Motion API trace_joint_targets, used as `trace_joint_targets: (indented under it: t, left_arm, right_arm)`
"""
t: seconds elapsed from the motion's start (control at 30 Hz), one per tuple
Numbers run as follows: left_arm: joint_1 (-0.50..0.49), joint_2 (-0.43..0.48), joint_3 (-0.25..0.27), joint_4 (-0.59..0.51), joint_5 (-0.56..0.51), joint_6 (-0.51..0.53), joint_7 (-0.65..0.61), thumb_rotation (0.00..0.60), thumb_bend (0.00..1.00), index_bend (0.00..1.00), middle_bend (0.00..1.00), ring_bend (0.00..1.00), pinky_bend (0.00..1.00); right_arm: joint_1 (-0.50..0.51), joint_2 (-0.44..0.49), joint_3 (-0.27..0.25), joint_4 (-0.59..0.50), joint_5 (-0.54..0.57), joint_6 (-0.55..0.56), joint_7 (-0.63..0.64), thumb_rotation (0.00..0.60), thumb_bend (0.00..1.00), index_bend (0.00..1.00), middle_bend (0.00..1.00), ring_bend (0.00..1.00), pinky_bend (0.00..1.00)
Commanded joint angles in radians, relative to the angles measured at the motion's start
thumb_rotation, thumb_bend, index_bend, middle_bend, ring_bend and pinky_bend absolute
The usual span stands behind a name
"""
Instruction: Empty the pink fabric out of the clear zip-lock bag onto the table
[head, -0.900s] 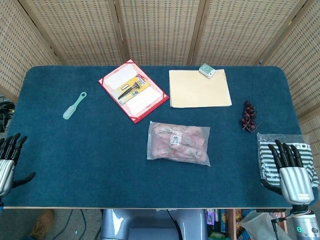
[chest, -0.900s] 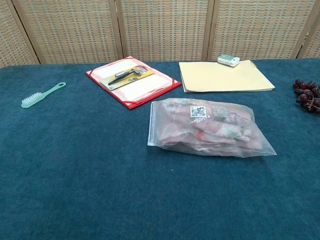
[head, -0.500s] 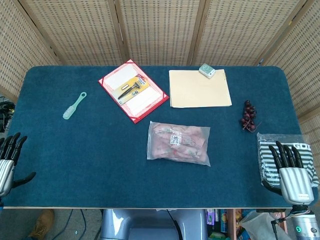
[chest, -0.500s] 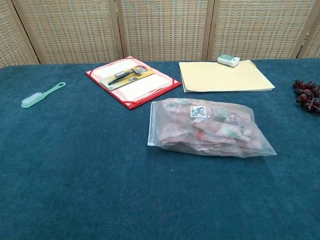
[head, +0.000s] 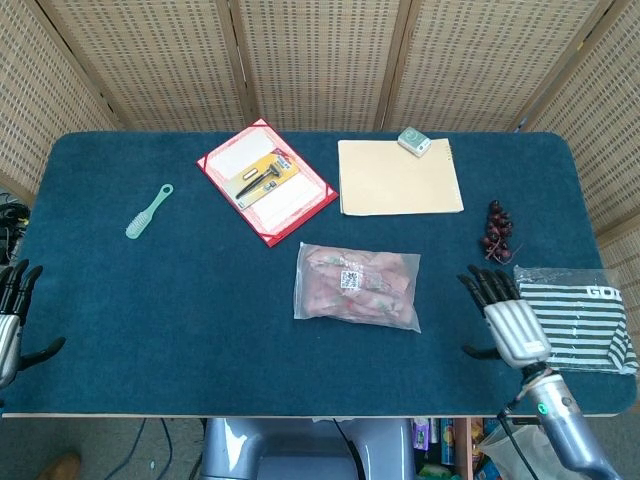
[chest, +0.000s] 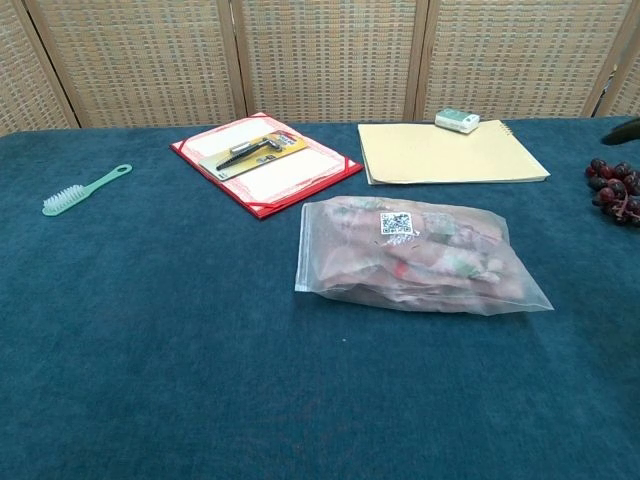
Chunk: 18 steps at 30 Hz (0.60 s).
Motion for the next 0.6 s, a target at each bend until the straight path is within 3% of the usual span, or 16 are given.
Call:
trace_joint_targets:
  t: [0.03, 0.3, 0.6]
  left_arm:
    - [-0.006, -0.008, -0.006, 0.011, -0.012, -0.011, 0.008, 0.6, 0.1, 0.0, 0.0, 0.0, 0.0]
    - [-0.018, -0.023, -0.023, 0.028, -0.046, -0.03, 0.021, 0.6, 0.1, 0.0, 0.0, 0.0, 0.0]
    - [-0.02, -0.032, -0.033, 0.034, -0.069, -0.032, 0.04, 0.6, 0.1, 0.0, 0.0, 0.0, 0.0]
  right_arm:
    - [0.11, -0.075, 0.058, -0.009, 0.129, -0.122, -0.138, 0.6, 0.0, 0.0, 0.0, 0.0, 0.0]
    - [0.257, -0.218, 0.107, -0.013, 0.403, -0.175, -0.414, 0.6, 0.0, 0.0, 0.0, 0.0, 0.0]
    - [0.423, -0.351, 0.152, 0.021, 0.71, -0.168, -0.591, 0.6, 0.0, 0.0, 0.0, 0.0, 0.0]
